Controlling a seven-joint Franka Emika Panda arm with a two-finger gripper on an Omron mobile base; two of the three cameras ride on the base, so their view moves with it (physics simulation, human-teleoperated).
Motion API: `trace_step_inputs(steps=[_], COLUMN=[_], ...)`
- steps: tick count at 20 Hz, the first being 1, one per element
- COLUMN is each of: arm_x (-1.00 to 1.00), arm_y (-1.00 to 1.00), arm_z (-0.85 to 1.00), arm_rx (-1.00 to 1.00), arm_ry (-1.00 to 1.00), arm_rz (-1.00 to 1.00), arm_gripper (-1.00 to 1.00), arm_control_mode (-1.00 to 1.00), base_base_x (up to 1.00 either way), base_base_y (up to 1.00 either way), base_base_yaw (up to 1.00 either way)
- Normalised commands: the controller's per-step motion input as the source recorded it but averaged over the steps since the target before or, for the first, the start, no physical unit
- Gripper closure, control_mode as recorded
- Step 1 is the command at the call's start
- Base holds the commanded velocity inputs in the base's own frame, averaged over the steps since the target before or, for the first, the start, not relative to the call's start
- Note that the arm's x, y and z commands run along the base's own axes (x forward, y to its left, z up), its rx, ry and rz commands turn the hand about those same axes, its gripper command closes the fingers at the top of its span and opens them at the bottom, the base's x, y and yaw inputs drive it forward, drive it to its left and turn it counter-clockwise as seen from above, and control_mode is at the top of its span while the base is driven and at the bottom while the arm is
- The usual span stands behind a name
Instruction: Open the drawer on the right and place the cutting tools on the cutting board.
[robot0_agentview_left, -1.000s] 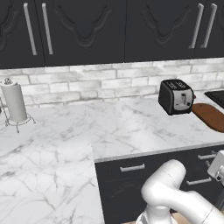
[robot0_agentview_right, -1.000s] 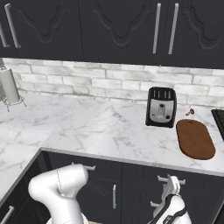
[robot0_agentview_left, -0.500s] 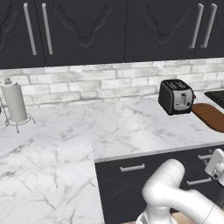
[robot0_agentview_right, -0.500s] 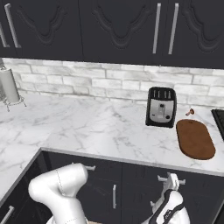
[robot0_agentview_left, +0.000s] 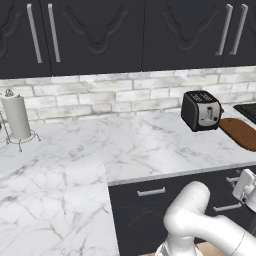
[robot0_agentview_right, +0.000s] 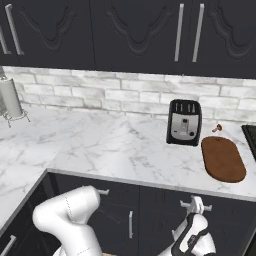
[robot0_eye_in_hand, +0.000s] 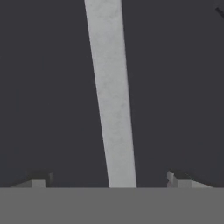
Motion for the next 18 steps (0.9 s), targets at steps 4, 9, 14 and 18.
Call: trace_step_inputs(steps=[4, 9, 14, 18], arm_x=[0.18, 0.20, 0.07, 0.00], arm_y=[0.00, 0.00, -0.04, -0.08], arm_z=[-0.23, -0.22, -0.08, 0.00], arm_rx=[0.00, 0.00, 0.02, 0.09], arm_ry=[0.00, 0.00, -0.01, -0.05], arm_rz=[-0.01, -0.01, -0.01, 0.00], arm_gripper=[-1.00, 1.00, 1.00, 1.00], arm_control_mode=[-1.00, -1.00, -1.00, -1.00], base_base_x=[0.00, 0.00, 0.00, 0.00], base_base_y=[0.00, 0.00, 0.00, 0.00], base_base_yaw=[0.00, 0.00, 0.00, 0.00])
